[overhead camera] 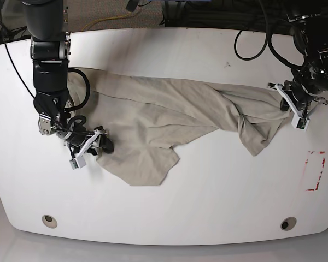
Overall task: Fold the T-shirt properly
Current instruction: 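Release the shirt with the right gripper and regrasp a hem corner, then drag the shirt with both grippers away from the robot, stretching it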
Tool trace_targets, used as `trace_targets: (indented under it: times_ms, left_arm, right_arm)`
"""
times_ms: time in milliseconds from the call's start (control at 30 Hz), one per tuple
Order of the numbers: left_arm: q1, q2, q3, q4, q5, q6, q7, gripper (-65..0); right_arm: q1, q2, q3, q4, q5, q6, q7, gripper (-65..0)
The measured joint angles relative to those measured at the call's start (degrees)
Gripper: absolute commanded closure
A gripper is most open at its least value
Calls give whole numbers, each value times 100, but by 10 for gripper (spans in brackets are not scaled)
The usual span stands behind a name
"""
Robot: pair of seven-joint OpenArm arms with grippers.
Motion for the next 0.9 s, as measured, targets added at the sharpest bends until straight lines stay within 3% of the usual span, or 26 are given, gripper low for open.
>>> trace_targets:
  times_ms: [100, 533, 700, 767, 900]
  left_arm:
    - [-76, -7, 0, -2, -7, -2, -28, -17]
    - [-68, 26, -4, 114, -28, -13, -35, -282]
    - [-85, 15, -35, 382, -337, -791, -46, -418]
    - [-151, 59, -125, 374, -345, -763, -24, -449]
    - [-691, 90, -284, 140, -170, -313, -4, -460]
  right_arm:
    - [-11, 15, 0, 2, -2, -22, -48, 0]
    - [61, 13, -7, 2, -103, -24, -184, 0]
    - [61, 11, -7, 2, -101, -24, -184, 0]
    - [61, 11, -7, 2, -98, -24, -184, 0]
    - [52, 11, -7, 0, -105, -24, -164, 0]
